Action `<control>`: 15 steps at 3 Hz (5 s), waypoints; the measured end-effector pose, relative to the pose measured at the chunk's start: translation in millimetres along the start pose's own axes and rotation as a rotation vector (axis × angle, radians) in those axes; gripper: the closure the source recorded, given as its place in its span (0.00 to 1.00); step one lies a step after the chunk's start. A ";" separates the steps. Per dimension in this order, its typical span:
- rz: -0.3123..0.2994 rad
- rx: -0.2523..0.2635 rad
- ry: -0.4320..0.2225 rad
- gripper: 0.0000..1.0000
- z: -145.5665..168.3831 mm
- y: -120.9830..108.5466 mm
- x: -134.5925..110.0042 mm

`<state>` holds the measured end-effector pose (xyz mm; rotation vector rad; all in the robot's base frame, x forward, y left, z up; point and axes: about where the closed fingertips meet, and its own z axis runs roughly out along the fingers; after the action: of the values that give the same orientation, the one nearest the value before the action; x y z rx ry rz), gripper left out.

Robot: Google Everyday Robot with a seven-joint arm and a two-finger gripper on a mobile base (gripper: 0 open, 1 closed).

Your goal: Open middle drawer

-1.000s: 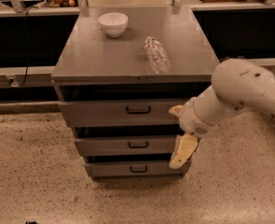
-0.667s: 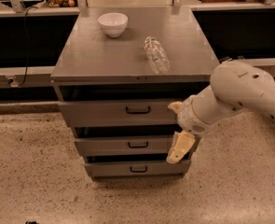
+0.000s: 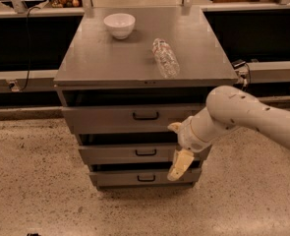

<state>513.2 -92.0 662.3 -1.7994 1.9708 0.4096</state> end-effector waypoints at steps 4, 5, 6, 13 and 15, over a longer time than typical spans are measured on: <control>-0.026 0.088 -0.180 0.00 104.5 -26.1 56.2; -0.027 0.088 -0.179 0.00 104.4 -26.1 56.0; -0.071 0.076 -0.158 0.00 128.3 -29.9 62.9; -0.245 0.188 -0.004 0.00 191.5 -73.0 123.0; -0.244 0.191 0.020 0.00 197.5 -80.7 124.0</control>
Offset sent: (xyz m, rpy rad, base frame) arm 0.0101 0.0049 -0.0389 0.0753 -0.0482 -0.0026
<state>609.5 -109.8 435.8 -1.8936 1.7110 0.1213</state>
